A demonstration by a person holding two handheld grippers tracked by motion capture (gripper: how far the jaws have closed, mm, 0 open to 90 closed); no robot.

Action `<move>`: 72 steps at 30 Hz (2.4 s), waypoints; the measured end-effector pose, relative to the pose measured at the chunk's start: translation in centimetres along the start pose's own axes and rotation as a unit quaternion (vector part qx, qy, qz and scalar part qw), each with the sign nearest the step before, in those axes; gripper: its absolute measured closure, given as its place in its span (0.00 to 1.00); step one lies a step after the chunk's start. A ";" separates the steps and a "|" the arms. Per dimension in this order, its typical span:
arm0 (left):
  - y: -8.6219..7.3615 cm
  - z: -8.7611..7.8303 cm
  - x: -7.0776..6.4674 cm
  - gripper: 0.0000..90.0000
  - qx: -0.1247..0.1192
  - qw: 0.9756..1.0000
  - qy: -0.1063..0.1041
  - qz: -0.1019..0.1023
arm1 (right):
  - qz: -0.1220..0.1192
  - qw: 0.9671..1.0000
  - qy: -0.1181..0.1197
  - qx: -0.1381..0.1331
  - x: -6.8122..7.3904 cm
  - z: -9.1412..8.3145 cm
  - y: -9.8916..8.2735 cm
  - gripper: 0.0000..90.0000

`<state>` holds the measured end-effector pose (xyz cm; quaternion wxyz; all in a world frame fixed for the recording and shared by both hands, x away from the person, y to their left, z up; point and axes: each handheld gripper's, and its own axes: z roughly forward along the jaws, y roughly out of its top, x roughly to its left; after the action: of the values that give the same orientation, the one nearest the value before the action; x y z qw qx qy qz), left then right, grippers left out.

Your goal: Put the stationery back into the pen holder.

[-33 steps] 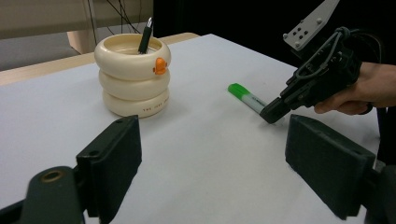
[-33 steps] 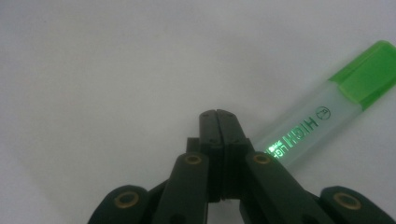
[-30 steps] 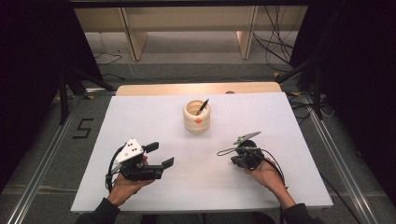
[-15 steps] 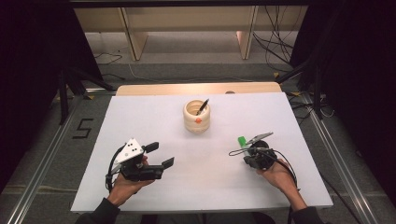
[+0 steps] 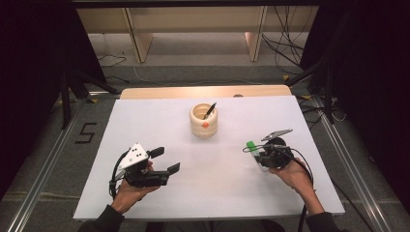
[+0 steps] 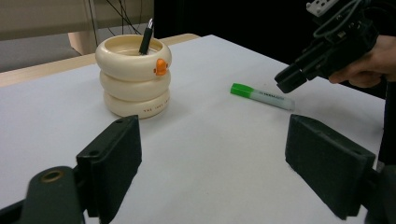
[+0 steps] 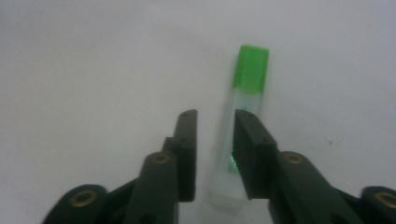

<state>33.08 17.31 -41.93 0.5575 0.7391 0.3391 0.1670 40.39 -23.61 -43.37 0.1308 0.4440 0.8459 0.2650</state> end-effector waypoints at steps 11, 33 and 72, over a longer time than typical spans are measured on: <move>0.0 0.1 0.0 0.20 0.000 1.000 0.002 -0.003 | 0.032 0.999 -0.011 0.023 -1.5 2.1 1.8 0.35; 0.0 0.1 0.0 0.20 -0.001 1.000 0.003 -0.002 | 0.047 0.995 0.013 0.089 -2.3 4.6 2.7 0.52; 0.0 0.1 0.0 0.20 -0.002 1.000 0.002 0.001 | 0.057 0.997 -0.001 0.048 -2.9 3.0 3.5 0.75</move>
<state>33.11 17.26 -41.95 0.5579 0.7381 0.3393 0.1696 45.81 -23.36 -43.96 0.0955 0.4973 0.8308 0.2309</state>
